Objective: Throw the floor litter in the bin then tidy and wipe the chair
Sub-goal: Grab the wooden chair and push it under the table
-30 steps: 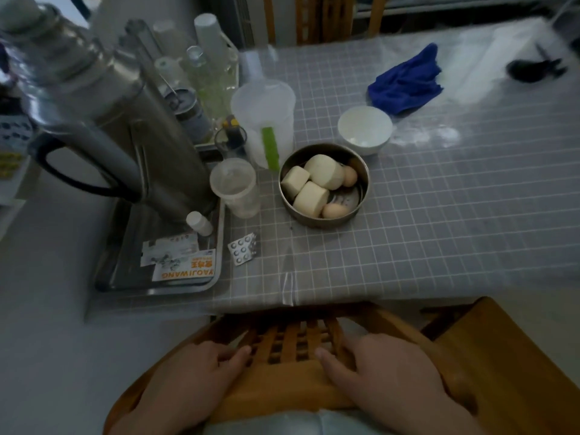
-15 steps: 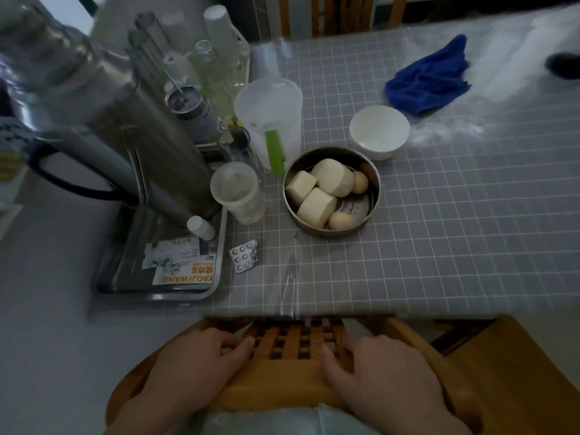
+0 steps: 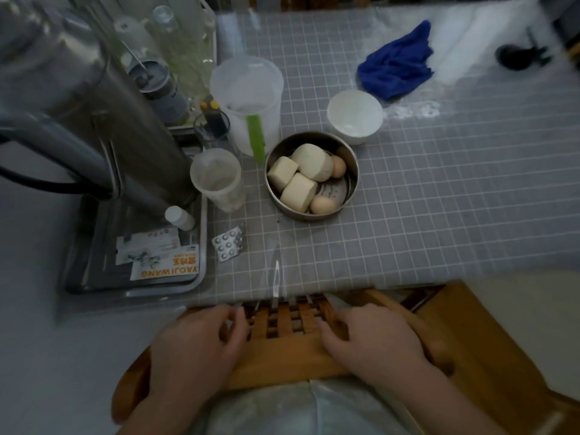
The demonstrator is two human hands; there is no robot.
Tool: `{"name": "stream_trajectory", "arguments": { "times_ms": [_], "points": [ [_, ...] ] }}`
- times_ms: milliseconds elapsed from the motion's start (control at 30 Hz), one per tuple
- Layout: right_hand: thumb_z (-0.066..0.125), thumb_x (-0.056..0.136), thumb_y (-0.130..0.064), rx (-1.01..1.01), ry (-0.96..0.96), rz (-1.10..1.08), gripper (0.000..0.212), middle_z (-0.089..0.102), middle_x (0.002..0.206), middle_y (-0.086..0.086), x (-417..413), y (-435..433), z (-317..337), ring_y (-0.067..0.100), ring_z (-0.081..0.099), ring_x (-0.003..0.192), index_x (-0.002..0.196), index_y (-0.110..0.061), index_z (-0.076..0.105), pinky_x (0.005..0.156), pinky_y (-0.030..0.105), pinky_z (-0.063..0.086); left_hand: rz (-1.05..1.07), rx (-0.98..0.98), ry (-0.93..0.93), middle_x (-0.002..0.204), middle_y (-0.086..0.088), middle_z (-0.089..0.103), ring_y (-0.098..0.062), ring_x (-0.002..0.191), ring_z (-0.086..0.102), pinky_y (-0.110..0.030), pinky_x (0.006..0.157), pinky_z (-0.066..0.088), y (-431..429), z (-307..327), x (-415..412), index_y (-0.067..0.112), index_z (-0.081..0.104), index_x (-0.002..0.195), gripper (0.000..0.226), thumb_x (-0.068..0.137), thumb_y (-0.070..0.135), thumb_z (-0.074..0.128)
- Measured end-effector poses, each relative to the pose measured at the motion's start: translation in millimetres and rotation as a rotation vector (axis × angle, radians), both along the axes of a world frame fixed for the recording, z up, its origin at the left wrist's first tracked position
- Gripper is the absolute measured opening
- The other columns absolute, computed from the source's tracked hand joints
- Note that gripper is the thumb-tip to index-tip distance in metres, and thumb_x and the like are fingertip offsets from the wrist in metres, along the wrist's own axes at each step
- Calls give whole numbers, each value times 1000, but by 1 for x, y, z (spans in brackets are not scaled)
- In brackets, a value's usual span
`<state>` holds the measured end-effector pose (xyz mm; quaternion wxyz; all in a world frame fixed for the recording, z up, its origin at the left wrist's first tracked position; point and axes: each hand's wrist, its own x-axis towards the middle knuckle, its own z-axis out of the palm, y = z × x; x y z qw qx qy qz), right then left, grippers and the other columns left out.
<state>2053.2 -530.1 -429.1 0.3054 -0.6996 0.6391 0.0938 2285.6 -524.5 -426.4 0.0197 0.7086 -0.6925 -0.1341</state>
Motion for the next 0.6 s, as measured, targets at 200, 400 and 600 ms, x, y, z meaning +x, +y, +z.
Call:
{"name": "stream_trajectory", "arguments": {
  "times_ms": [200, 400, 600],
  "points": [
    [30, 87, -61, -192, -17, 5, 53, 64, 98, -8, 0, 9, -1, 10, 59, 89, 112, -27, 62, 76, 31, 51, -98, 31, 29, 58, 14, 53, 3, 48, 44, -12, 45, 29, 3, -3, 3, 32, 64, 74, 15, 86, 38, 58],
    [31, 93, -56, -543, -71, -143, 55, 63, 124, 0, -13, 35, 21, 17, 55, 114, 125, -20, 58, 94, 37, 47, -287, -199, 78, 82, 1, 71, -14, 71, 63, -29, 66, 45, 4, 28, -22, 20, 71, 91, 15, 85, 32, 63],
    [35, 94, -52, -804, -20, -226, 58, 52, 139, 7, -85, 67, 63, 22, 44, 130, 136, -14, 47, 106, 38, 34, -364, -415, 131, 102, -1, 70, -17, 90, 64, -33, 76, 48, 20, 85, -101, 20, 66, 107, 30, 90, 38, 49]
  ]
}}
